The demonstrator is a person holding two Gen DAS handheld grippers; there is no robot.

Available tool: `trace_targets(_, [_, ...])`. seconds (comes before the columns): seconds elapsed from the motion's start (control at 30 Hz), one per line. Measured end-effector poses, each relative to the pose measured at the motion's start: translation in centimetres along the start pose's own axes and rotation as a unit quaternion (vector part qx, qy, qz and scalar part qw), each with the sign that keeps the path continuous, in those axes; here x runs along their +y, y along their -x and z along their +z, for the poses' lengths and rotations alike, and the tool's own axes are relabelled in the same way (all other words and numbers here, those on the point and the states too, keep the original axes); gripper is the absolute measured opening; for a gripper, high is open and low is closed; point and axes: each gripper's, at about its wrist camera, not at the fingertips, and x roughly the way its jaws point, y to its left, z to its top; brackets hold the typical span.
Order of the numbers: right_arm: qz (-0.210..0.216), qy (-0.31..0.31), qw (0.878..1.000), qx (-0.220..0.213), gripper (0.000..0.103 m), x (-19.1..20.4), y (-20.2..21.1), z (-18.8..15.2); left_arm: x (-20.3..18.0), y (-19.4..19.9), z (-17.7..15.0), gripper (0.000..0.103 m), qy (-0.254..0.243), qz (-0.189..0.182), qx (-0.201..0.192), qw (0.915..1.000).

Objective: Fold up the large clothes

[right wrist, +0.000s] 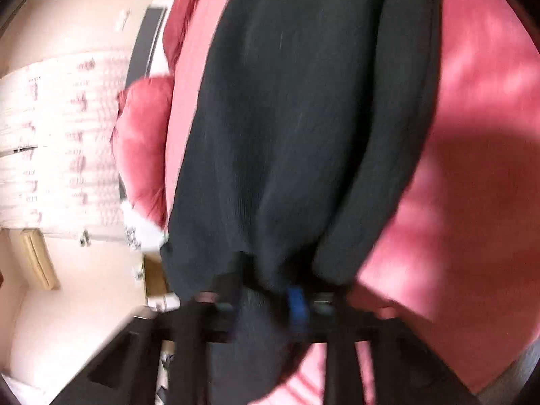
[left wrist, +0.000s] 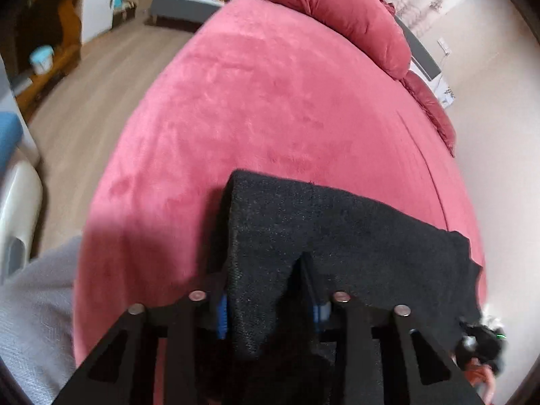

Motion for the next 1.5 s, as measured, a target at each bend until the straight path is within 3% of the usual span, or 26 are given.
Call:
trace_targets(0.03, [0.005, 0.018, 1.000, -0.016, 0.006, 0.7, 1.0, 0.0, -0.3, 0.6, 0.0, 0.022, -0.005, -0.001, -0.013, 0.9999])
trace_targets(0.1, [0.003, 0.080, 0.996, -0.040, 0.006, 3.2, 3.5, -0.9, -0.7, 1.4, -0.1, 0.020, -0.022, 0.002, -0.032, 0.9992])
trace_targets(0.2, [-0.015, 0.117, 0.992, -0.041, 0.006, 4.1, 4.3, -2.6, 0.0, 0.4, -0.2, 0.021, -0.019, 0.007, -0.023, 0.9995])
trace_targets(0.27, [-0.080, 0.107, 0.991, 0.006, 0.009, 1.9, 2.4, -2.9, 0.8, -0.2, -0.2, 0.027, -0.014, 0.006, -0.016, 0.9997])
trace_targets(0.3, [-0.102, 0.102, 0.989, 0.022, 0.009, 1.3, 1.3, -3.5, 0.6, 0.0, -0.2, 0.036, -0.017, 0.011, -0.018, 0.9996])
trace_targets(0.33, [-0.093, 0.093, 0.991, 0.018, 0.009, 0.6, 1.0, -3.6, 0.8, 0.5, -0.2, 0.044, -0.020, 0.013, -0.020, 0.9995])
trace_targets(0.4, [-0.084, 0.064, 0.994, 0.023, 0.015, -0.1, 2.9, -2.9, 1.6, 1.9, -0.3, 0.049, -0.017, 0.016, -0.033, 0.9992])
trace_targets(0.47, [-0.104, 0.090, 0.990, 0.008, 0.022, 1.1, 4.5, -2.7, 2.2, 4.1, -0.6, 0.049, -0.008, 0.056, -0.080, 0.9951])
trace_targets(0.57, [-0.124, 0.209, 0.969, -0.042, 0.022, 6.0, 7.2, -2.5, 1.1, 6.6, -0.8, 0.048, -0.024, 0.045, -0.137, 0.9892])
trace_targets(0.63, [-0.095, 0.291, 0.952, -0.023, 0.031, 10.9, 5.7, -3.3, -1.7, 6.7, -1.0, 0.048, -0.075, 0.023, -0.146, 0.9861])
trace_targets(0.73, [-0.051, 0.346, 0.935, 0.063, 0.039, 16.6, 0.6, -3.3, -7.7, 4.3, -2.1, 0.048, -0.187, -0.014, -0.124, 0.9744])
trace_targets(0.83, [-0.058, 0.393, 0.910, 0.117, 0.039, 20.2, -4.5, -2.7, -12.2, 0.4, -3.8, 0.049, -0.263, -0.040, -0.079, 0.9608])
trace_targets(0.93, [-0.076, 0.396, 0.905, 0.137, 0.039, 22.7, -9.1, -1.3, -12.7, -4.2, -5.0, 0.047, -0.299, 0.035, -0.028, 0.9533])
trace_targets(0.97, [-0.085, 0.399, 0.902, 0.141, 0.039, 23.0, -10.1, -1.0, -11.5, -5.1, -5.2, 0.046, -0.291, 0.044, -0.020, 0.9556])
trace_targets(1.03, [-0.126, 0.399, 0.895, 0.155, 0.039, 22.4, -12.2, -0.2, -9.5, -4.6, -5.4, 0.044, -0.268, 0.010, -0.034, 0.9628])
trace_targets(1.1, [-0.143, 0.402, 0.886, 0.182, 0.039, 21.1, -13.4, -0.8, -8.6, -4.0, -6.2, 0.044, -0.273, 0.008, -0.043, 0.9609])
trace_targets(1.13, [-0.144, 0.417, 0.876, 0.196, 0.039, 19.5, -12.9, -1.7, -8.5, -3.7, -6.6, 0.044, -0.282, 0.009, -0.050, 0.9582])
trace_targets(1.2, [-0.136, 0.445, 0.865, 0.187, 0.040, 16.5, -11.3, -3.3, -8.6, -3.5, -7.4, 0.044, -0.290, 0.011, -0.062, 0.9550])
trace_targets(1.3, [-0.112, 0.436, 0.879, 0.158, 0.038, 14.3, -8.9, -4.4, -8.7, -3.2, -8.3, 0.043, -0.295, 0.020, -0.079, 0.9520])
trace_targets(1.37, [-0.116, 0.423, 0.883, 0.166, 0.038, 14.0, -8.4, -4.3, -8.7, -3.0, -8.7, 0.043, -0.297, 0.022, -0.085, 0.9510])
trace_targets(1.5, [-0.138, 0.460, 0.856, 0.192, 0.038, 17.2, -9.6, -4.6, -8.2, -3.4, -8.3, 0.043, -0.293, 0.018, -0.087, 0.9519])
